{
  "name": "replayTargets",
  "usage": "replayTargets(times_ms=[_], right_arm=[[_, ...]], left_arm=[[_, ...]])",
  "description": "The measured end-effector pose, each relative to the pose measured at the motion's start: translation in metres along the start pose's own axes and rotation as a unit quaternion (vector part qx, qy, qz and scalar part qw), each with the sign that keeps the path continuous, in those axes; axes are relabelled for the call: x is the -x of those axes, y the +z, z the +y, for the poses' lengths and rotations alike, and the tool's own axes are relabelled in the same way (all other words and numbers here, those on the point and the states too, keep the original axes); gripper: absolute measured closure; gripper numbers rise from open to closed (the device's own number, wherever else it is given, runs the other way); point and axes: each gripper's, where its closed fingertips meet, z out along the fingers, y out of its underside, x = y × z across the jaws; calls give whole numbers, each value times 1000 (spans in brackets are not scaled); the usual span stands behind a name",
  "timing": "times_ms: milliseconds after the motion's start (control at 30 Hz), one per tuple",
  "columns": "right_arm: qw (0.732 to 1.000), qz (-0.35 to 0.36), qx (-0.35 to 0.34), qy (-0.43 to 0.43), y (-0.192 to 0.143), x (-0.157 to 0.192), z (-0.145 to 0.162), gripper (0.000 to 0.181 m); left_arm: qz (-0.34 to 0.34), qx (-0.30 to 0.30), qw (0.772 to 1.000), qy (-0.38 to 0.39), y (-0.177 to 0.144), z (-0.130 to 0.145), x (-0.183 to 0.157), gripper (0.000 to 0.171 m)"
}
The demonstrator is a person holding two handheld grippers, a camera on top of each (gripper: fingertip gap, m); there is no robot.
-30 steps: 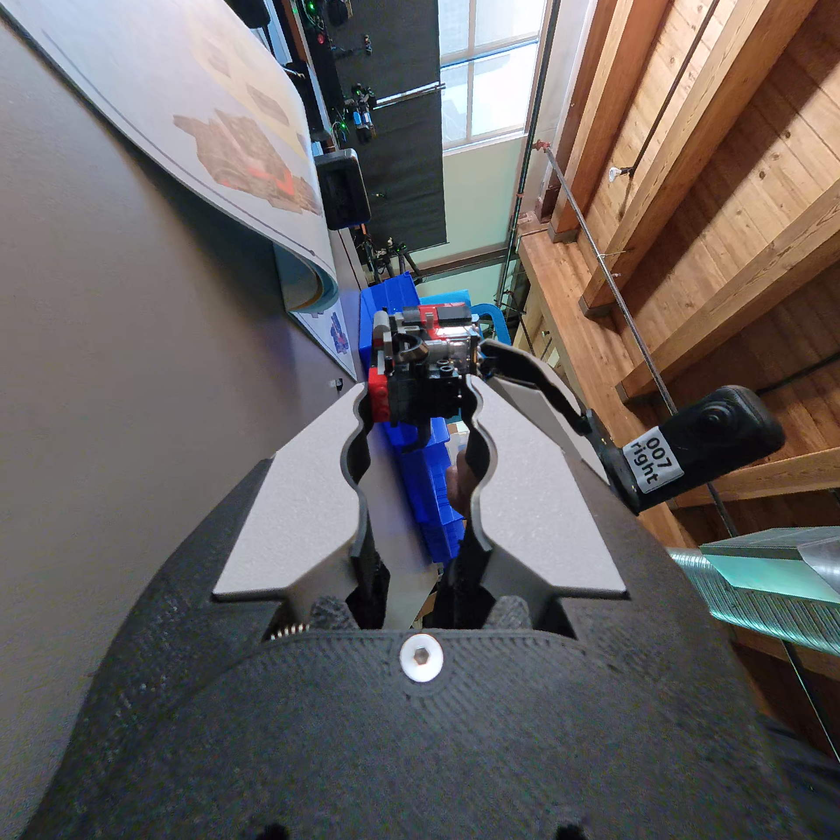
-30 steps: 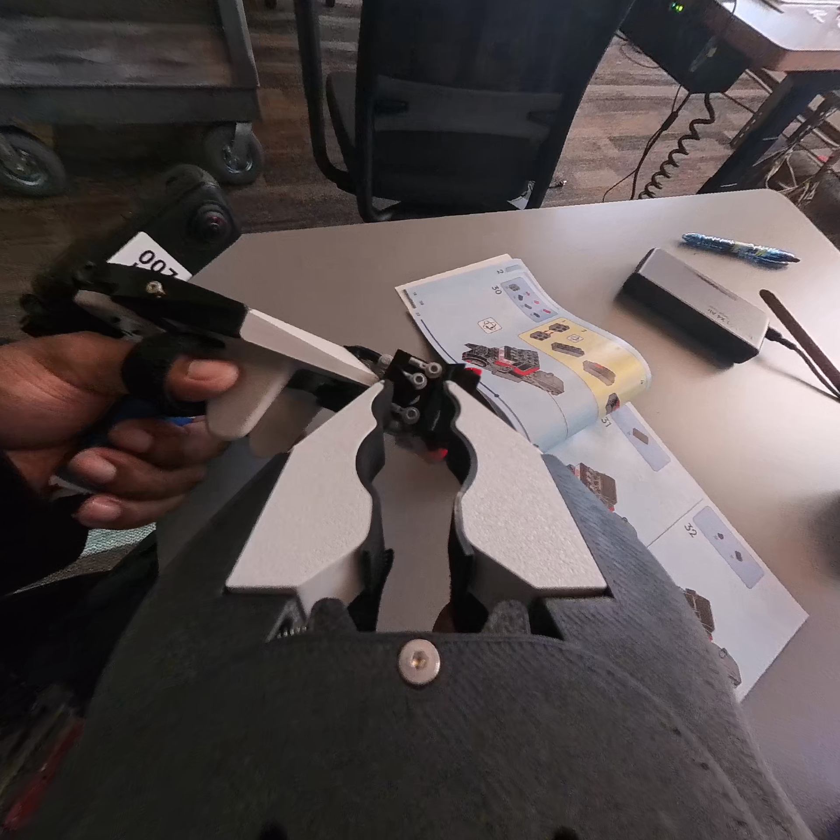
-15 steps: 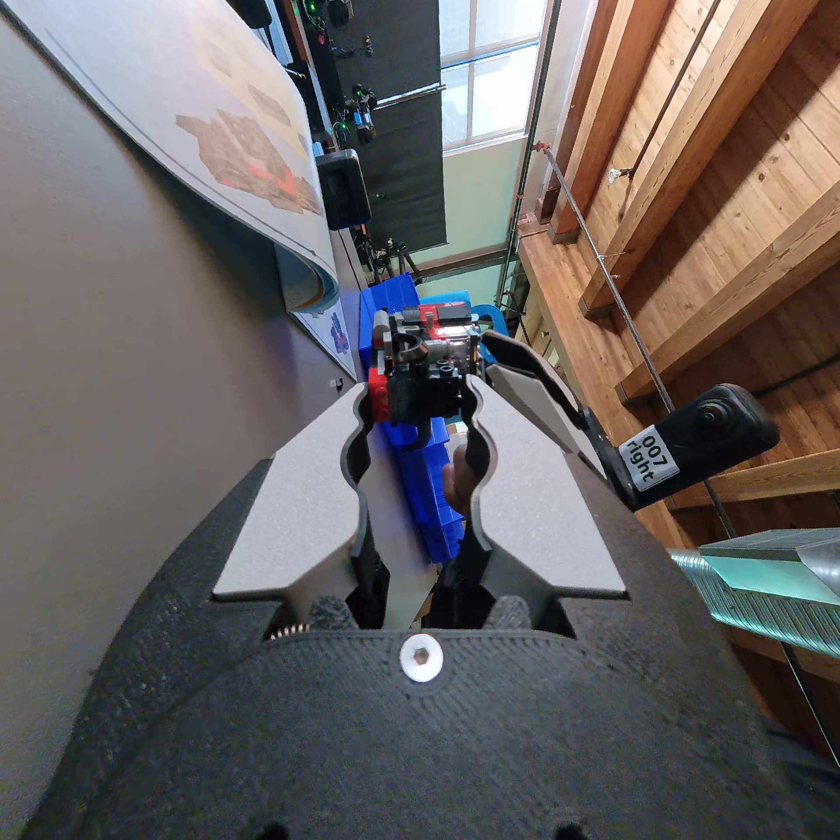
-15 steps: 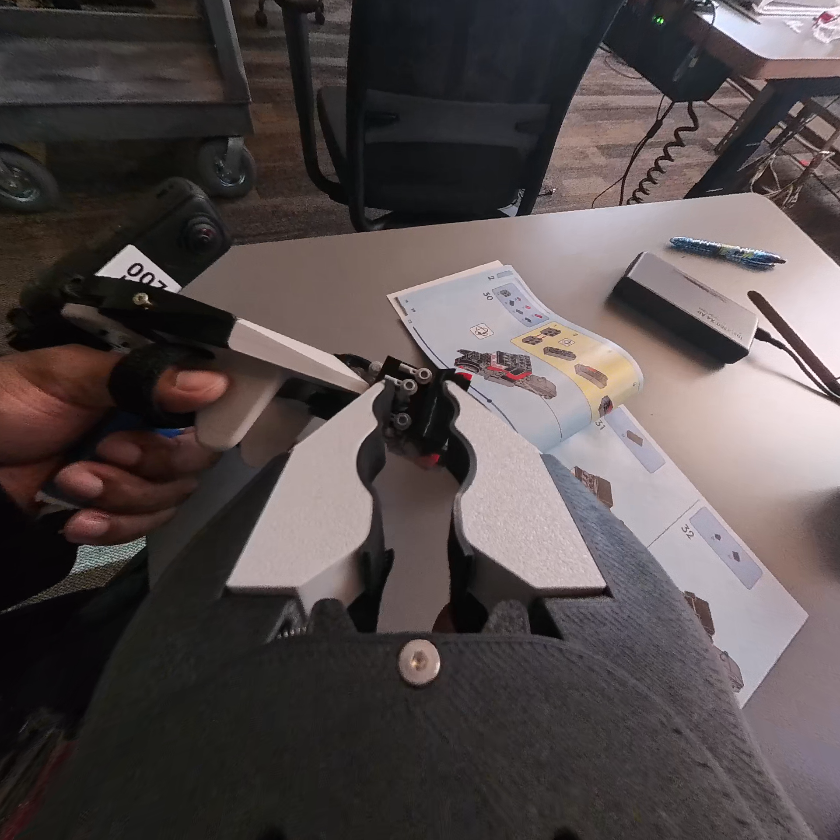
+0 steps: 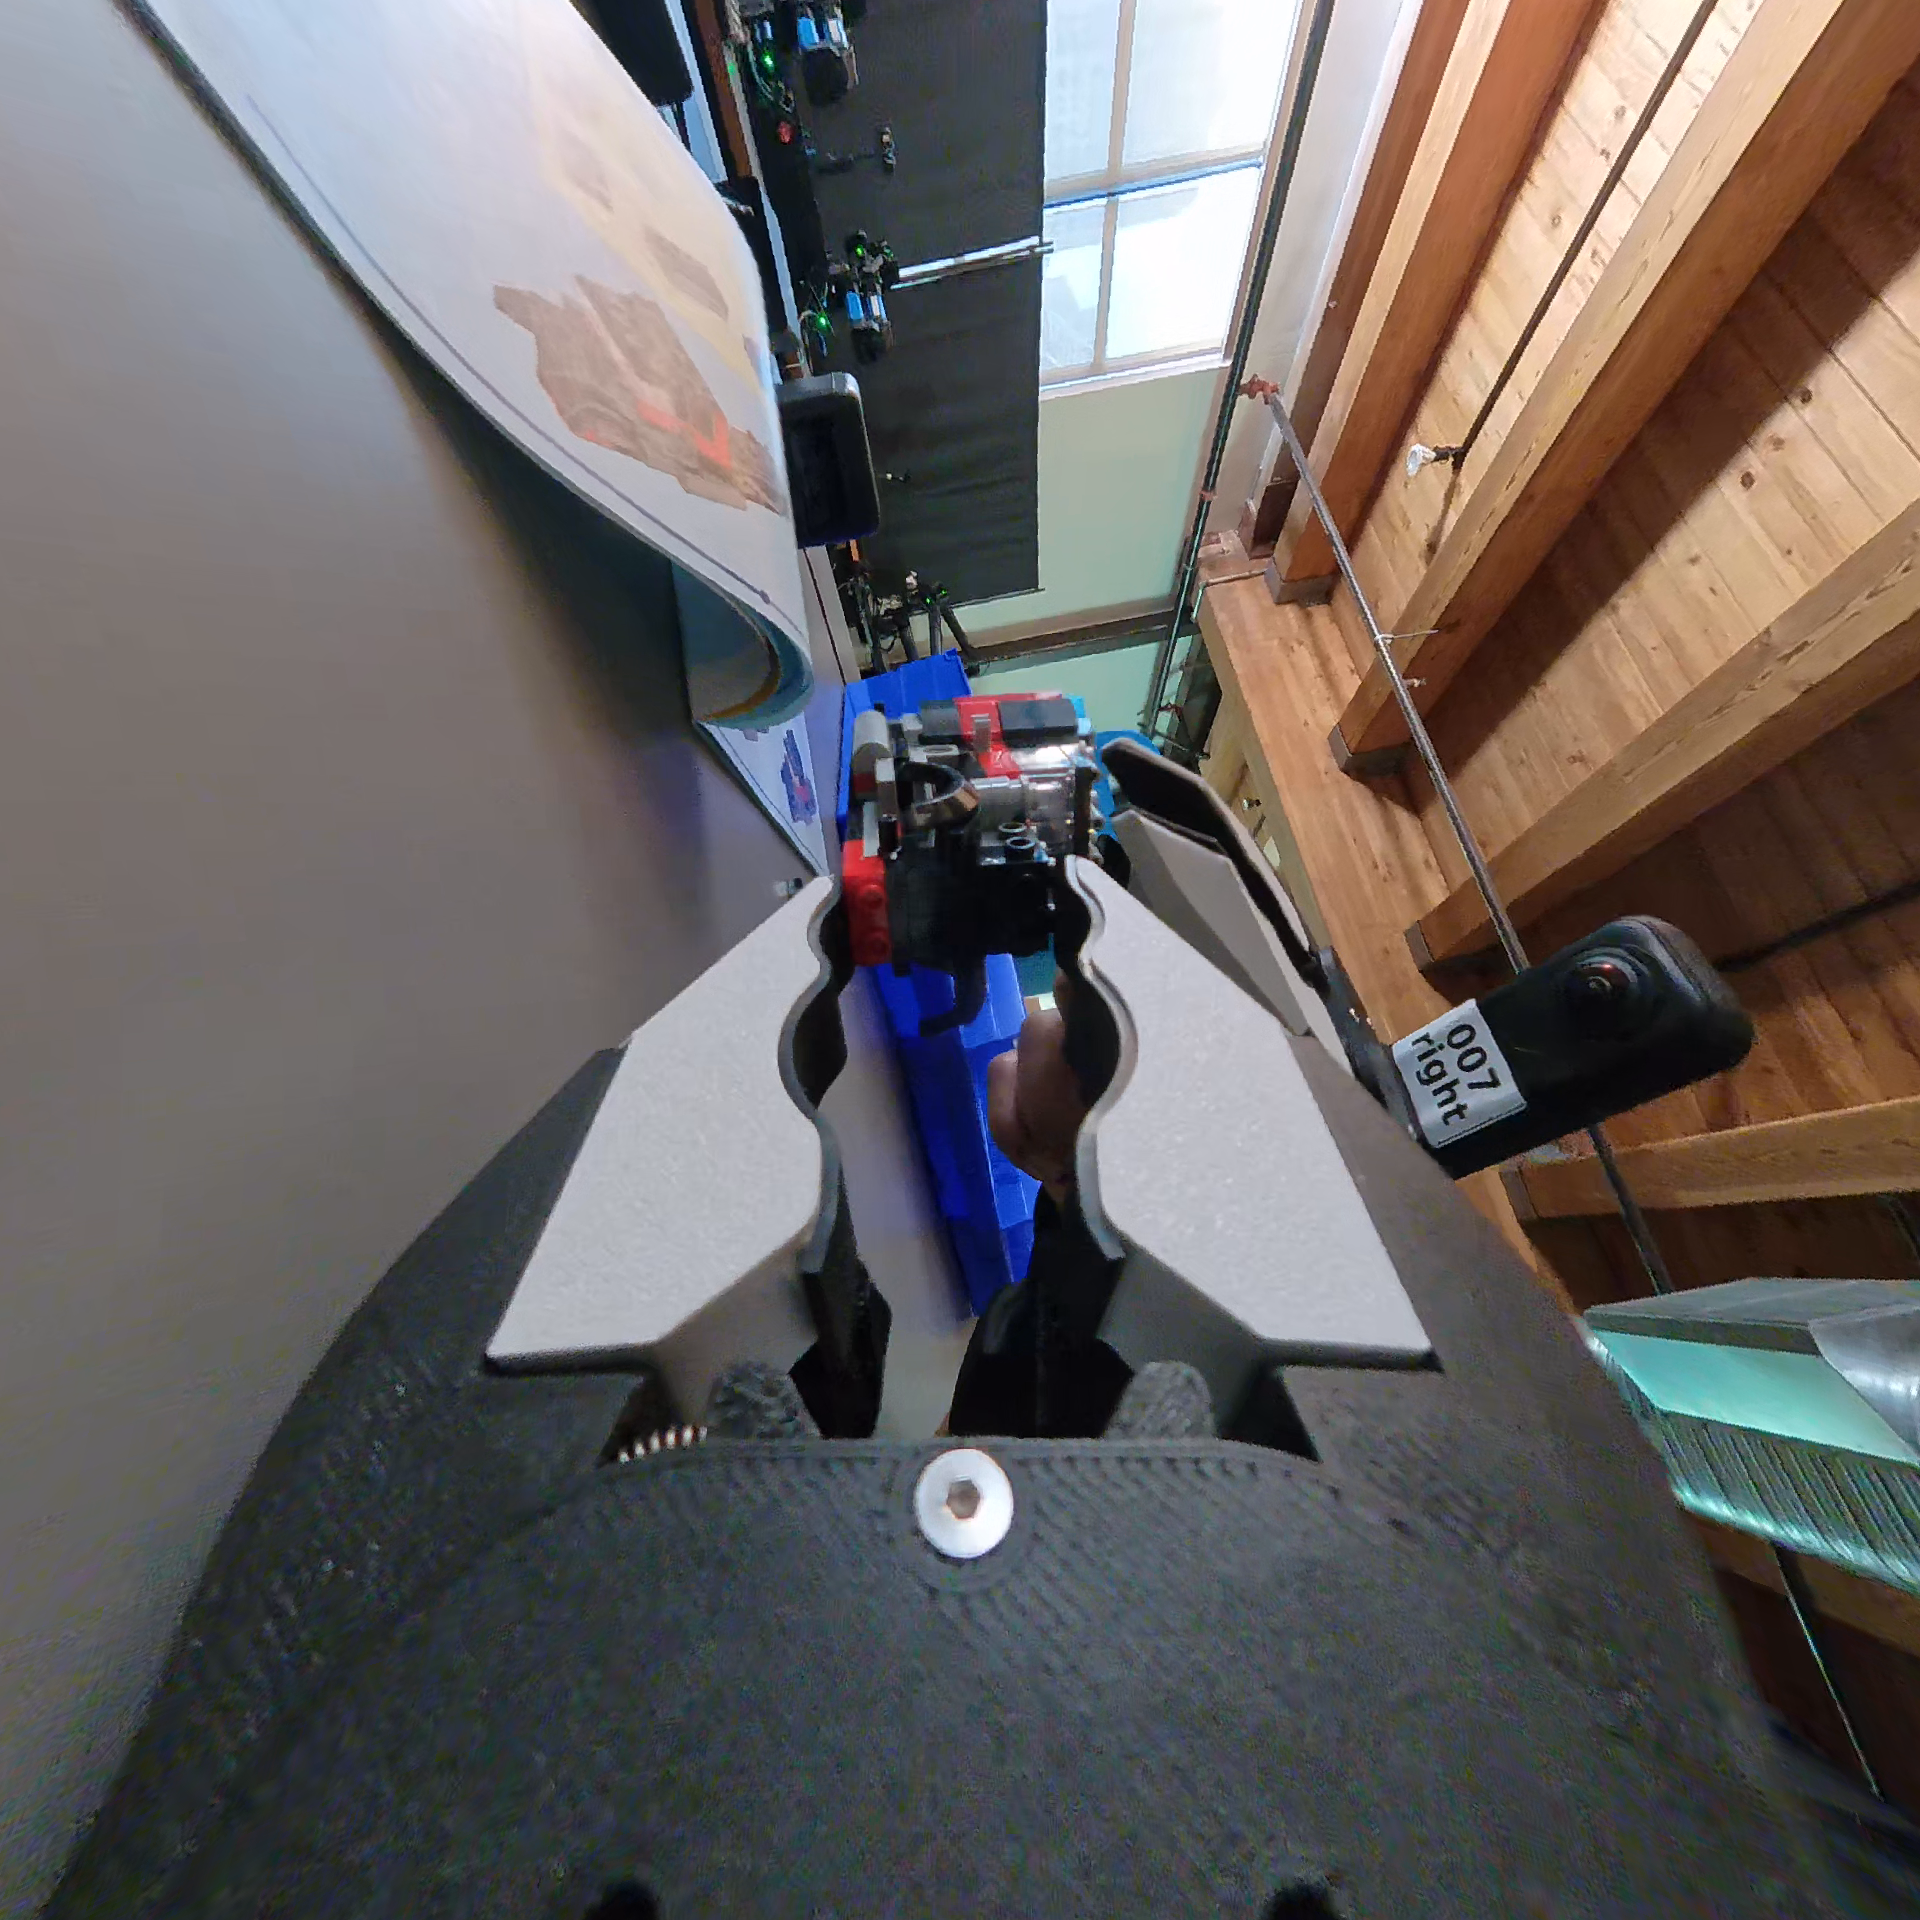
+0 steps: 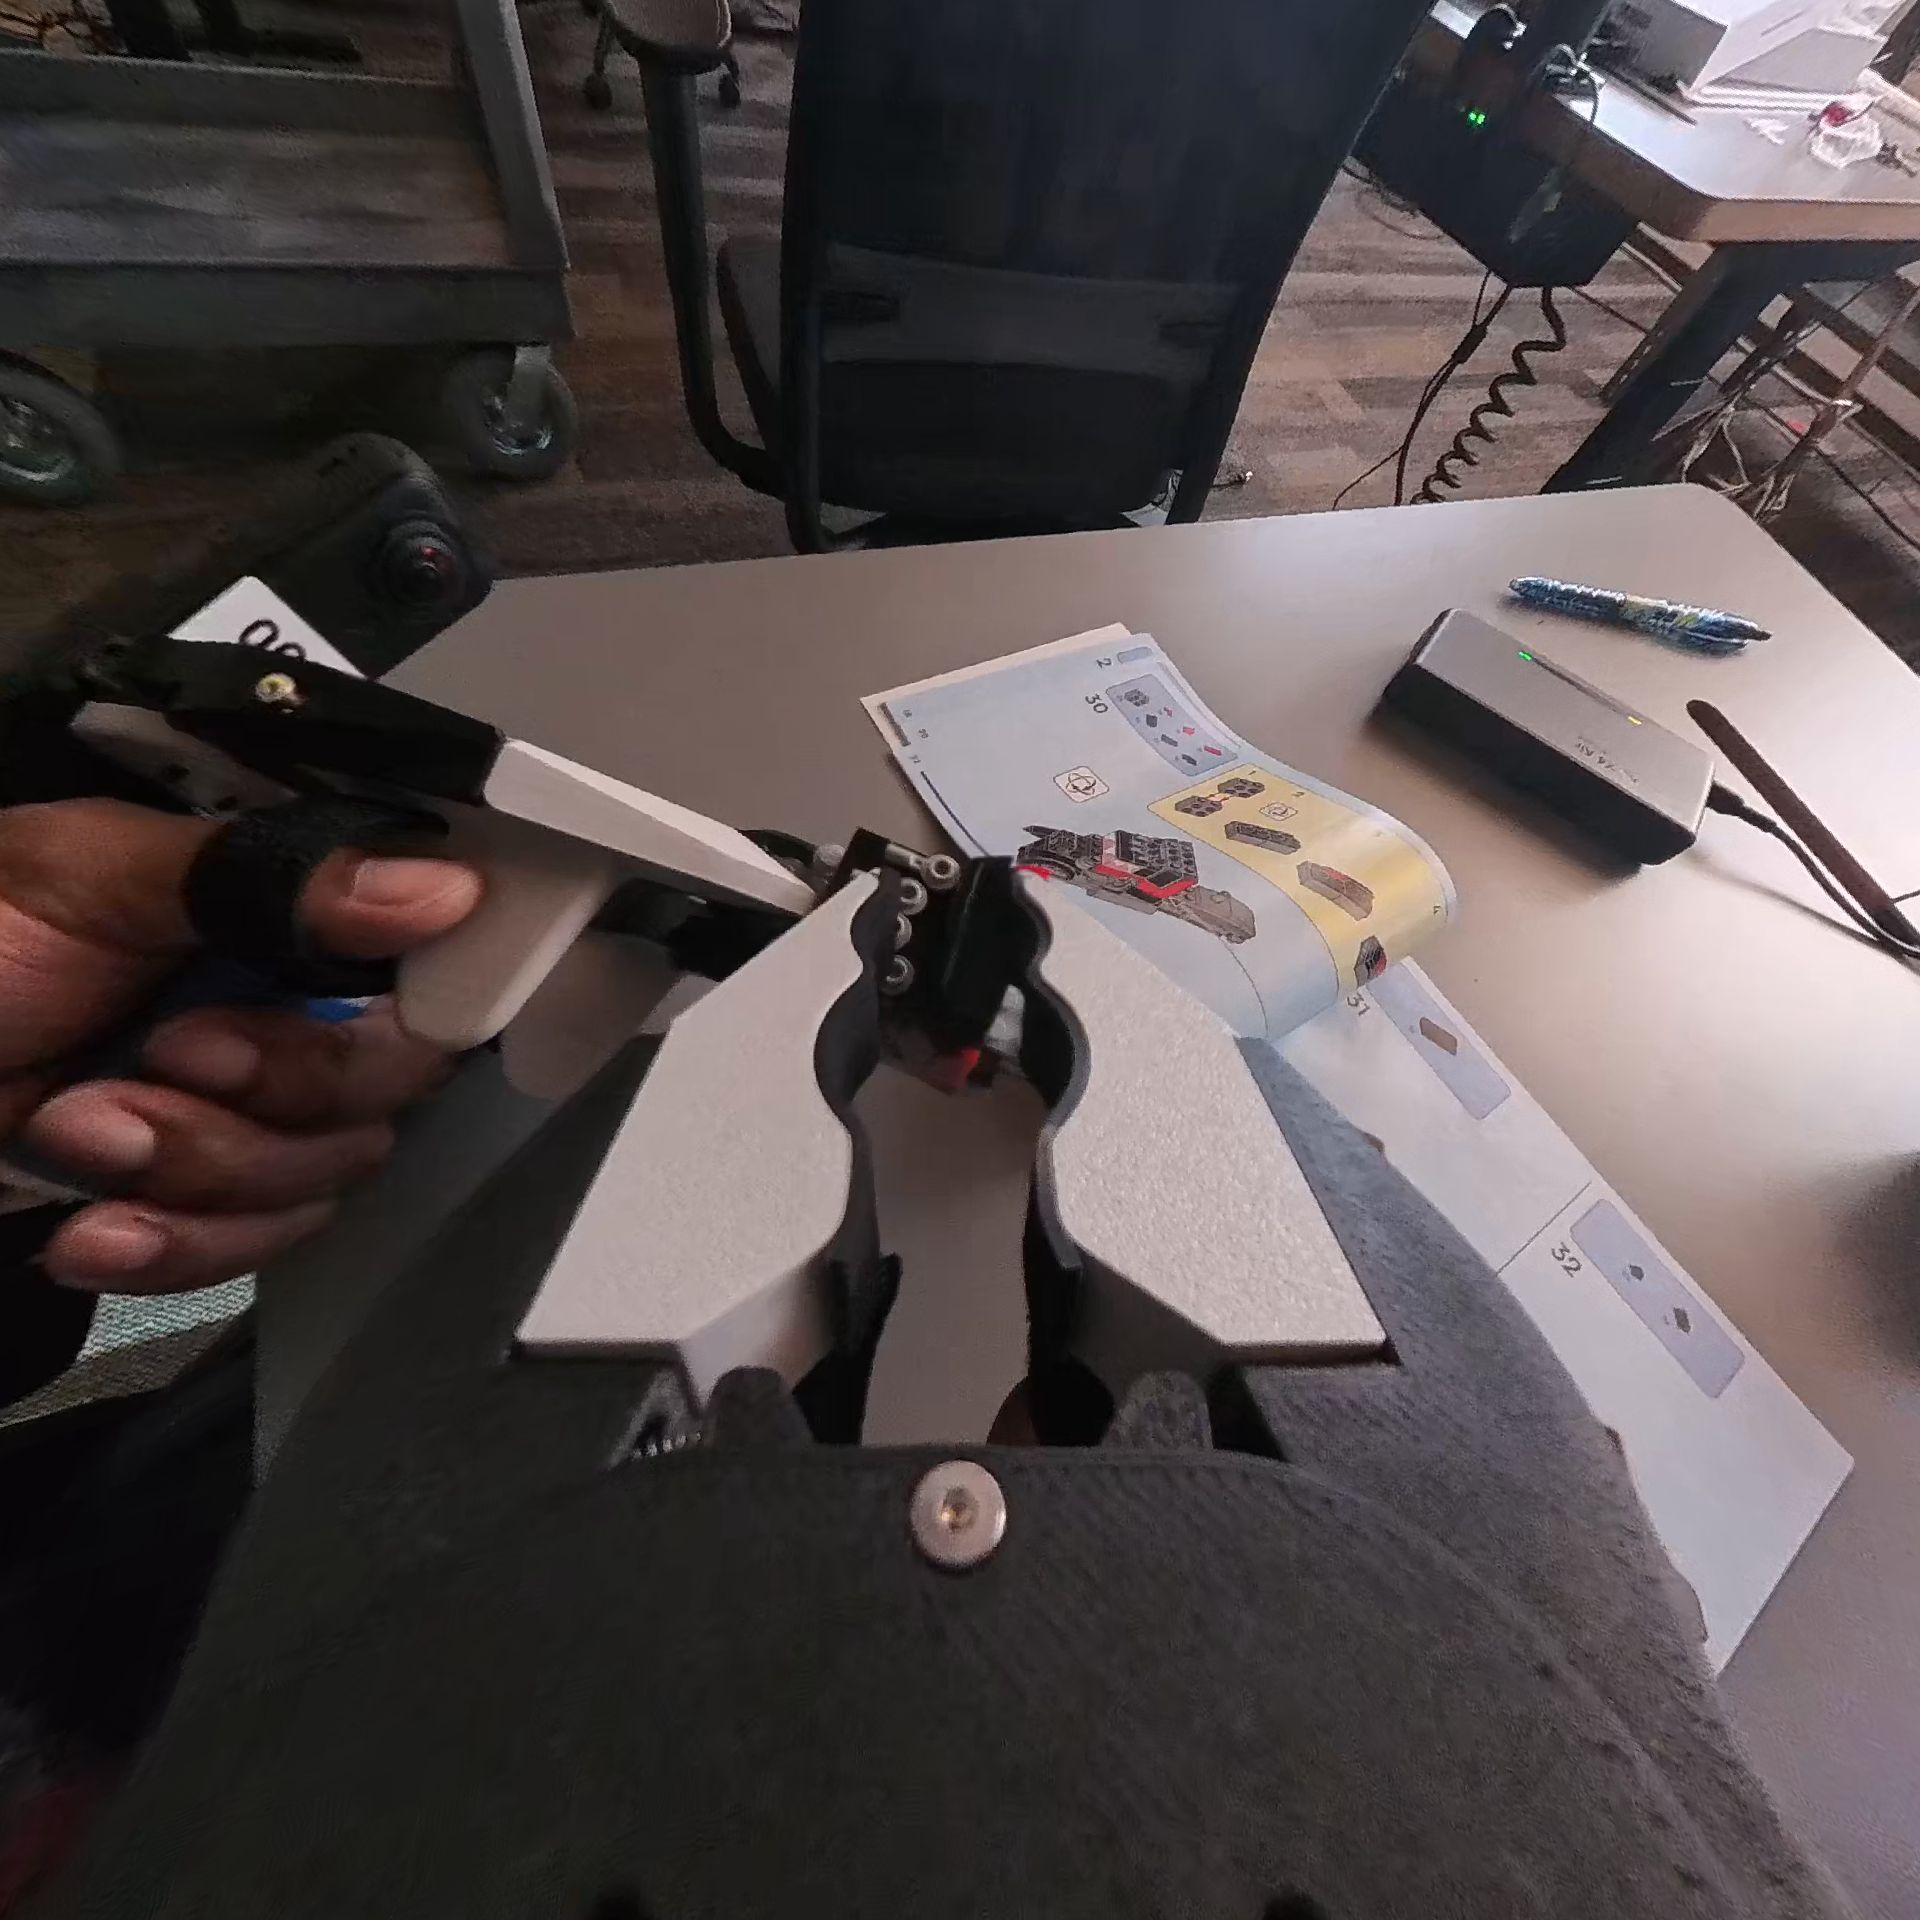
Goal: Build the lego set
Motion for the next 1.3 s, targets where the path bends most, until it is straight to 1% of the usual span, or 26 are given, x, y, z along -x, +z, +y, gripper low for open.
replayTargets(times_ms=[167, 300, 433, 600, 700, 767, 867, 1133, 1300], right_arm=[[999, -6, -35, -6, -5, -4, -11, 158], [997, -49, -51, -23, -12, 11, -11, 152], [995, -66, -36, -66, -13, 22, -4, 151], [992, -61, -11, -113, -10, 26, 1, 153], [991, -57, 1, -121, -8, 23, 4, 157], [991, -56, 6, -122, -7, 21, 5, 163], [990, -63, 8, -124, -7, 18, 5, 164], [983, -130, 11, -125, -9, 15, 2, 164], [972, -188, 25, -138, -9, 17, 3, 164]], left_arm=[[-5, -11, 1000, -7, -1, -4, 2, 133], [-4, -11, 1000, -6, -1, -4, 2, 133], [-6, -7, 1000, -2, 0, -3, 2, 133], [-5, -4, 1000, 1, 0, -2, 2, 133], [-5, -3, 1000, 3, 0, -1, 1, 133], [-5, -2, 1000, 3, 0, -1, 1, 133], [-5, 0, 1000, 3, 0, 0, 1, 133], [-1, 6, 1000, 5, 0, 2, 0, 133], [1, 12, 1000, 6, 1, 3, -1, 133]])
